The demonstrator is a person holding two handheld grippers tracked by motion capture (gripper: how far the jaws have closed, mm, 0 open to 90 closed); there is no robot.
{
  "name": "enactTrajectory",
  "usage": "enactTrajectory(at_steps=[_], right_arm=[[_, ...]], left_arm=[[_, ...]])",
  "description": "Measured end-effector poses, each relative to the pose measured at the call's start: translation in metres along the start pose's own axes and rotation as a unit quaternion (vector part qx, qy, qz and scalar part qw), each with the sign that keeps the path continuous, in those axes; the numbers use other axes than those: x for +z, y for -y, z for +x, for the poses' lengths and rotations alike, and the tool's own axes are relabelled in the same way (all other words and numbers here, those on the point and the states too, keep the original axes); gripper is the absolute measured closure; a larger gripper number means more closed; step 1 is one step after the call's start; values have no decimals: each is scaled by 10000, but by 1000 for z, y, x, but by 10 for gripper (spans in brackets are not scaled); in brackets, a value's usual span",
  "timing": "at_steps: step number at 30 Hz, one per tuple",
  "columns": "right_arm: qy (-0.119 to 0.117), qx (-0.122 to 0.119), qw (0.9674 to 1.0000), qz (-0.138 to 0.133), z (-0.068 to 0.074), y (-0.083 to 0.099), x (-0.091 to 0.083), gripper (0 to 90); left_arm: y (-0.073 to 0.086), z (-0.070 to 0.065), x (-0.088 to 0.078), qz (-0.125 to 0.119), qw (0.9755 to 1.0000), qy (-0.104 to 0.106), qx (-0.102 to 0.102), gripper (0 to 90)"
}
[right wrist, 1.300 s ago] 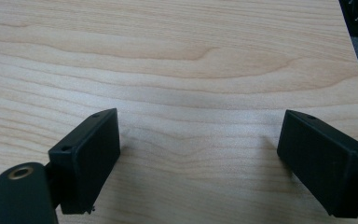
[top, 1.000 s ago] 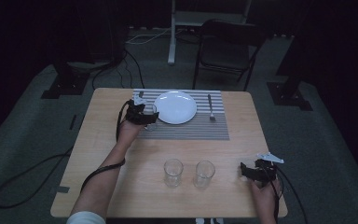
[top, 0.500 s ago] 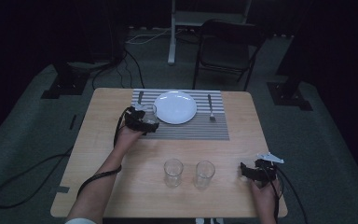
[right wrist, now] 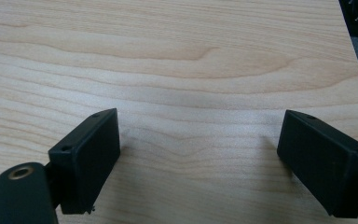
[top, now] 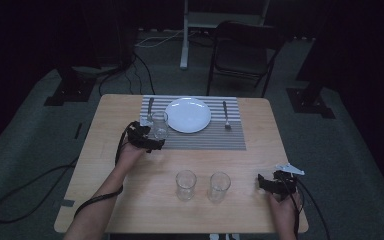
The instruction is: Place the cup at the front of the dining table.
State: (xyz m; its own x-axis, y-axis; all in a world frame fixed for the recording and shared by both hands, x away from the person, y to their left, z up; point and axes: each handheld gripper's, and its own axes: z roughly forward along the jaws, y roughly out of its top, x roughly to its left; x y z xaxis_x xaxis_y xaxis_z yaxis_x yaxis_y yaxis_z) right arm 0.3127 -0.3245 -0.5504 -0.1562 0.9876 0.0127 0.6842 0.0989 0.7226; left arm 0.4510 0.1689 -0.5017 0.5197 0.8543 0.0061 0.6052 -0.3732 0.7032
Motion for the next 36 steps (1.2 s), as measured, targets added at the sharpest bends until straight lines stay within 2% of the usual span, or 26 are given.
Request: enactTrajectory(at_steps=[2, 5, 8, 12, 14, 18, 21, 24, 28, 31, 36], right_arm=[[0, 3, 10000, 2, 0, 0, 0, 128], [0, 3, 10000, 2, 0, 0, 0, 127], [0, 3, 10000, 2, 0, 0, 0, 127], [0, 0, 10000, 0, 0, 0, 0, 127], [0, 2, 10000, 2, 0, 0, 0, 127], [0, 3, 10000, 3, 0, 0, 0, 127], [0, 1, 10000, 2, 0, 0, 0, 127], [0, 1, 10000, 2, 0, 0, 0, 127], [0, -2, 10000, 1, 0, 0, 0, 128], [1, 1, 10000, 3, 0, 0, 0, 127], [0, -2, 10000, 1, 0, 0, 0, 127]], left_arm=[[5, -1, -1, 103, 9999, 39, 67, 1], [12, -1, -5, 113, 9999, 107, 53, 1], [19, 0, -9, 100, 9999, 42, 71, 1], [27, 1, -17, -31, 9999, 101, -16, 2], [31, 0, -21, -97, 9999, 112, 5, 2], [39, 0, -27, -153, 9994, 322, -14, 1], [44, 1, -32, -214, 9990, 389, -57, 1], [49, 1, -38, -265, 9988, 394, -68, 2], [58, 1, -46, -259, 9991, 329, 27, 1], [64, 4, -52, -306, 9985, 440, -92, 2], [77, 9, -61, -440, 9985, 301, -158, 2]])
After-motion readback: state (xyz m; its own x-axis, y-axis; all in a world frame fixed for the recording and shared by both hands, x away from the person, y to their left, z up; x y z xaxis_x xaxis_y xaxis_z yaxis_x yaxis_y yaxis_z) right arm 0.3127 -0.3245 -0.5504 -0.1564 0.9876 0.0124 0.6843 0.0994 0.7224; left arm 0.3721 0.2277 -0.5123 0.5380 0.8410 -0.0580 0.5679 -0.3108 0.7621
